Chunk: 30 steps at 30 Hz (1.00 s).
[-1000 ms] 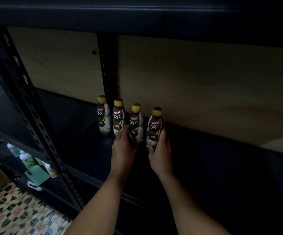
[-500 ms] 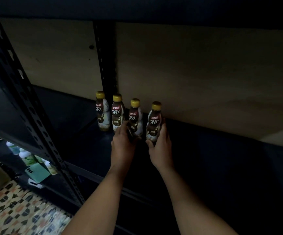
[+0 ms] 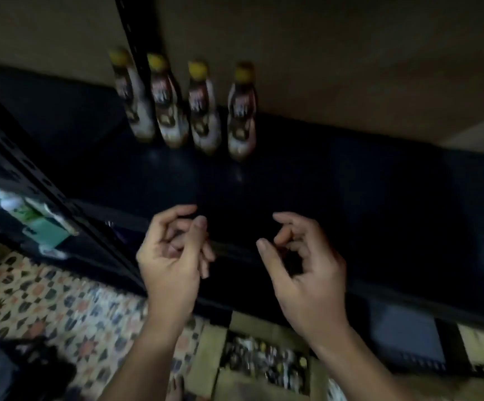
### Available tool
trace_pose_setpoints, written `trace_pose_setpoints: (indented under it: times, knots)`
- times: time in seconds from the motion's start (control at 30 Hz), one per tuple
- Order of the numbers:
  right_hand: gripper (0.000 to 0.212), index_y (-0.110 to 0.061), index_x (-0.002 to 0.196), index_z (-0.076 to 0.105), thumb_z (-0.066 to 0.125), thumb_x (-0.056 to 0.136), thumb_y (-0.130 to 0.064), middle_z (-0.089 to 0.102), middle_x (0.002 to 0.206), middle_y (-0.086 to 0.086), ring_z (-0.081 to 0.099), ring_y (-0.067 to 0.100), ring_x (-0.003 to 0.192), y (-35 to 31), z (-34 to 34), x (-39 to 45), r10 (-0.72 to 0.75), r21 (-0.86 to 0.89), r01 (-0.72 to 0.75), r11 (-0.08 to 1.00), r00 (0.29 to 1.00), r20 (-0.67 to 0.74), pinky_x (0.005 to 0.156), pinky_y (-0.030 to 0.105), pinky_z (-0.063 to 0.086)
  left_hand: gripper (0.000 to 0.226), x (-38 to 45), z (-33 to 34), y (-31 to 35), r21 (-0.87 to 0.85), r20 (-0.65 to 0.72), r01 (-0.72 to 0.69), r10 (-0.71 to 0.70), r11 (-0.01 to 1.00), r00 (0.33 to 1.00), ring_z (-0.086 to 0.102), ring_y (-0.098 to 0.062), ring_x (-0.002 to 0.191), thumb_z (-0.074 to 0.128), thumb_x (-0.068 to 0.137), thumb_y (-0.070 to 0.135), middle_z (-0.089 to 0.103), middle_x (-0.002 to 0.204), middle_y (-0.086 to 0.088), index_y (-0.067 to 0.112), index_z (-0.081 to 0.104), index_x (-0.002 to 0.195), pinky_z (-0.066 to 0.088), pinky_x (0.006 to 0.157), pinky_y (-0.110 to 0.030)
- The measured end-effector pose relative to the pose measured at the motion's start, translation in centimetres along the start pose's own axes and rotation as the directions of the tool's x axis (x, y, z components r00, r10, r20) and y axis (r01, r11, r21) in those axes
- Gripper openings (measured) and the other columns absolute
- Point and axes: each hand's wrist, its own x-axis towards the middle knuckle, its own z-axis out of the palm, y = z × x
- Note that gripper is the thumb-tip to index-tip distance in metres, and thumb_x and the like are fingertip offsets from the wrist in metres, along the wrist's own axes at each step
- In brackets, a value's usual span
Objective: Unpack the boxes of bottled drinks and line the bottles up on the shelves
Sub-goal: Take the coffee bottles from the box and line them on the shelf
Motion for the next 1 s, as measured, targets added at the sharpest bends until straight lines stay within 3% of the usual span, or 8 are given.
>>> trace_pose_setpoints:
  times: [0.07,0.13,0.2,0.33,0.53,0.73,0.83,1.0]
  knots:
    - [0.016,-0.004,0.108,0.069,0.069,0.092,-0.008,0.061,0.088,0.001,0.06,0.015,0.08,1.1,-0.9,-5.3,-0.166,-0.059,0.171,0.984,0.983,0.076,0.077,0.022,0.048,0.003,-5.3,-1.1,-3.4,0.059,0.039,0.037,-0.04,0.998,0.998,0.05,-0.025,0.049,0.06,0.101,0.008,0.054,0.066,-0.015,0.01,0.062,0.101,0.043,0.048,-0.032]
    - [0.013,0.001,0.103,0.071,0.067,0.093,-0.007,0.06,0.09,0.005,0.058,0.015,0.079,5.3,-0.9,-11.2,-0.131,-0.114,0.16,0.981,0.966,0.223,0.077,0.02,0.046,0.003,-10.6,-2.2,-9.1,0.192,0.113,0.147,-0.171,0.97,0.979,0.054,-0.024,0.058,0.062,0.102,0.016,0.056,0.07,-0.007,0.016,0.064,0.1,0.044,0.054,-0.035]
    - [0.012,-0.006,0.106,0.069,0.065,0.097,-0.011,0.057,0.094,0.0,0.058,0.014,0.084,11.9,-0.5,-17.5,0.073,-0.216,0.004,0.976,0.935,0.347,0.078,0.022,0.047,0.006,-15.6,-3.1,-16.4,0.36,0.202,0.249,-0.336,0.899,0.92,0.06,-0.022,0.067,0.063,0.102,0.023,0.061,0.073,-0.002,0.017,0.065,0.101,0.05,0.062,-0.038]
    - [0.018,-0.016,0.111,0.064,0.064,0.094,-0.011,0.058,0.101,-0.003,0.061,0.02,0.096,27.3,1.4,-29.8,0.547,-0.509,-0.348,0.787,0.776,0.314,0.082,0.032,0.051,0.014,-24.8,-4.4,-33.0,0.688,0.297,0.299,-0.632,0.661,0.715,0.07,-0.021,0.085,0.068,0.096,0.022,0.073,0.09,-0.007,0.012,0.069,0.106,0.058,0.077,-0.045]
    - [0.051,-0.02,0.14,0.046,0.064,0.093,-0.03,0.048,0.141,0.012,0.047,0.034,0.129,41.3,4.8,-41.8,0.863,-0.768,-0.438,0.468,0.413,0.29,0.099,0.041,0.047,0.065,-33.2,-6.4,-48.6,0.927,0.373,-0.123,-0.842,0.354,0.39,0.057,-0.039,0.124,0.062,0.096,0.037,0.066,0.128,-0.017,0.018,0.037,0.153,0.042,0.109,-0.044]
    - [0.077,-0.022,0.157,0.023,0.034,0.097,-0.069,0.025,0.158,0.016,0.016,0.034,0.148,48.6,8.5,-47.6,0.888,-0.829,-0.381,0.41,0.373,0.268,0.117,0.046,0.019,0.063,-36.5,-5.6,-58.0,0.914,0.406,-0.204,-0.775,0.352,0.484,0.024,-0.037,0.148,0.047,0.104,0.046,0.034,0.159,-0.017,0.018,0.03,0.157,0.02,0.123,-0.046]
    - [0.089,-0.019,0.156,0.027,0.024,0.089,-0.077,0.029,0.153,0.021,0.02,0.036,0.144,52.0,10.3,-48.9,0.861,-0.759,-0.462,0.458,0.442,0.25,0.119,0.044,0.019,0.064,-36.8,-4.6,-61.3,0.91,0.415,-0.225,-0.742,0.349,0.526,0.029,-0.038,0.143,0.05,0.103,0.045,0.035,0.154,-0.017,0.019,0.028,0.157,0.026,0.119,-0.048]
    - [0.065,-0.02,0.156,0.022,0.04,0.103,-0.053,0.019,0.156,0.017,0.018,0.034,0.144,55.9,11.8,-48.9,0.777,-0.736,-0.456,0.5,0.612,0.148,0.118,0.048,0.025,0.077,-36.8,-2.7,-64.8,0.927,0.372,-0.206,-0.716,0.312,0.591,0.025,-0.035,0.144,0.067,0.095,0.027,0.02,0.159,-0.017,0.022,0.023,0.158,0.024,0.119,-0.048]
